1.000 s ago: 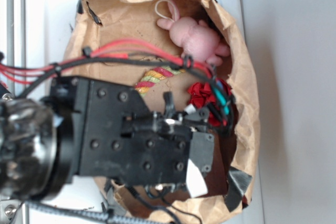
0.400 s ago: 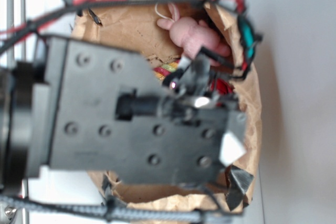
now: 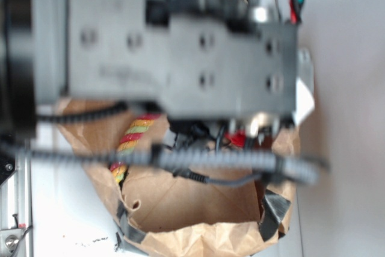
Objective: Grab the rock.
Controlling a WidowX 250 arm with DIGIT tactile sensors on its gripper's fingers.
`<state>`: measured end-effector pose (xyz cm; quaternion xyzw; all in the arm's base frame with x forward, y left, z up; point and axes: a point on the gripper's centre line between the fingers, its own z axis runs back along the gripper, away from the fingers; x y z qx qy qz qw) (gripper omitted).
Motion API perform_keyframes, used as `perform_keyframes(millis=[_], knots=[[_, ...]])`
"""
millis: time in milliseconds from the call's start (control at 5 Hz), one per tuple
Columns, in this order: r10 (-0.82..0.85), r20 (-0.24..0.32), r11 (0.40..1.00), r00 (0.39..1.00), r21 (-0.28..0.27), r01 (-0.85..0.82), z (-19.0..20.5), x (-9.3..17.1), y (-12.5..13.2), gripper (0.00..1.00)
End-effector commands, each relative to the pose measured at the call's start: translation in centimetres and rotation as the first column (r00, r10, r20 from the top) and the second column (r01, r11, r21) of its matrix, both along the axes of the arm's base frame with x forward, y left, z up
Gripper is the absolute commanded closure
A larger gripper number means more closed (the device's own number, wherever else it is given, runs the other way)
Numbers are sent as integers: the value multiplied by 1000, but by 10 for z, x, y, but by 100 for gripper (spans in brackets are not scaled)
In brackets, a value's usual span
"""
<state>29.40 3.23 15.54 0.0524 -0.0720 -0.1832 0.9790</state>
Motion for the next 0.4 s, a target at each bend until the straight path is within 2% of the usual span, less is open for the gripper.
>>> perform_keyframes(millis=[0,200], knots=[[-44,118,998,992,-42,49,52,-17,4,100],[-97,136,993,986,-52,105,51,-23,1,100]])
